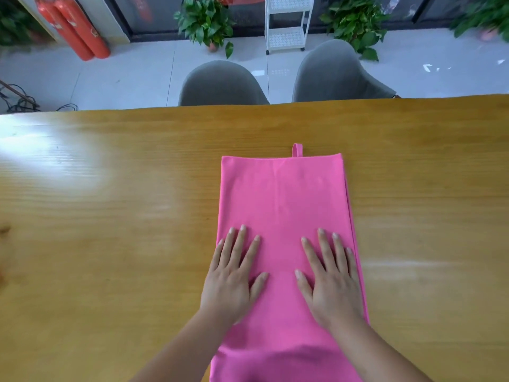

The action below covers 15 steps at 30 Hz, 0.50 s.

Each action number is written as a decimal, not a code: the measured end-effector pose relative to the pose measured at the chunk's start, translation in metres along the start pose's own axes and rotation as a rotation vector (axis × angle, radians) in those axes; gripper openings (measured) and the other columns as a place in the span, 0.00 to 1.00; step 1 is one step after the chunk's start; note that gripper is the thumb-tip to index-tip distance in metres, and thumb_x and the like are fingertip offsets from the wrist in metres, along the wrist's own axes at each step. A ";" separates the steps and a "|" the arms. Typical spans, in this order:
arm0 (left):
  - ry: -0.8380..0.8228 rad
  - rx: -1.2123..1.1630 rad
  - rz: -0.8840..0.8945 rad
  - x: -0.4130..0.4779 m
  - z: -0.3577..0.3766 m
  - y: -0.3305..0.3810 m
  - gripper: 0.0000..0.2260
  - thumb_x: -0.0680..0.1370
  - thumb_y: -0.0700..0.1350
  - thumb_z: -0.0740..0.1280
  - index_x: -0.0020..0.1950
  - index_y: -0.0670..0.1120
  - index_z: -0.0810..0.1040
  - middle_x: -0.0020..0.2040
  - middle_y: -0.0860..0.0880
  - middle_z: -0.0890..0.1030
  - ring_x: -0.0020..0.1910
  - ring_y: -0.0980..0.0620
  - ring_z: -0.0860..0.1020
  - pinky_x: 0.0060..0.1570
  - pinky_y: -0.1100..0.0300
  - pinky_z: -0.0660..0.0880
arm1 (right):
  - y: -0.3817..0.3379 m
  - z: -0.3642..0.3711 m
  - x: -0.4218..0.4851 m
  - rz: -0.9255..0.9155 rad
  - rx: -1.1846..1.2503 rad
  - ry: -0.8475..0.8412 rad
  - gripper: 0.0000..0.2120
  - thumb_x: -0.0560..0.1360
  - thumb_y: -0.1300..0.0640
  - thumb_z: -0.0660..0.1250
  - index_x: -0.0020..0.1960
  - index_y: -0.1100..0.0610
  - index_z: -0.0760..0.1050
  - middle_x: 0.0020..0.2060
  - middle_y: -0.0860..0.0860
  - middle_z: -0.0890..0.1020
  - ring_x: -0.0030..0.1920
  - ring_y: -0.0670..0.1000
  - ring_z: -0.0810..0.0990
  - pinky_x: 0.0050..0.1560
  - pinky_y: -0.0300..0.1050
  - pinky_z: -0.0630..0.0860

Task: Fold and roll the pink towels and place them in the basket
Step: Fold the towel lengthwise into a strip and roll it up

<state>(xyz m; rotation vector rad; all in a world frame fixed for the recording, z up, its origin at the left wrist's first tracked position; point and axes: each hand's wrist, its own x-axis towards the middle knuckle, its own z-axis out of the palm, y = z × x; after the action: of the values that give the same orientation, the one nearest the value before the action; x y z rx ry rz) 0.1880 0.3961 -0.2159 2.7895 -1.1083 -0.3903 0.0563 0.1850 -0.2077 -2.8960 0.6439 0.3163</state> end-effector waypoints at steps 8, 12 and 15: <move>-0.122 0.100 -0.038 0.068 -0.017 -0.008 0.35 0.85 0.68 0.44 0.86 0.54 0.36 0.85 0.48 0.32 0.83 0.46 0.30 0.83 0.45 0.40 | 0.013 -0.013 0.070 -0.001 -0.058 -0.041 0.35 0.83 0.32 0.43 0.86 0.42 0.39 0.85 0.50 0.38 0.84 0.57 0.36 0.83 0.62 0.46; -0.090 0.054 -0.132 0.077 -0.031 0.022 0.33 0.86 0.61 0.46 0.87 0.49 0.41 0.85 0.42 0.35 0.83 0.41 0.32 0.83 0.43 0.40 | -0.010 -0.026 0.075 0.048 -0.053 -0.056 0.33 0.85 0.35 0.43 0.86 0.45 0.40 0.85 0.53 0.39 0.84 0.60 0.36 0.83 0.64 0.45; -0.025 -0.033 -0.048 0.036 -0.017 0.040 0.32 0.87 0.60 0.48 0.87 0.49 0.44 0.86 0.44 0.38 0.84 0.44 0.34 0.84 0.44 0.43 | -0.029 -0.011 0.031 -0.013 -0.026 -0.006 0.32 0.86 0.36 0.47 0.86 0.45 0.45 0.85 0.52 0.41 0.84 0.58 0.37 0.83 0.63 0.48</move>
<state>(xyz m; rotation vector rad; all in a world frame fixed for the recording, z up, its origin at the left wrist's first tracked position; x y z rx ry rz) 0.1913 0.3427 -0.1990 2.7943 -1.0317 -0.4452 0.0983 0.1963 -0.2010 -2.9215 0.6244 0.3341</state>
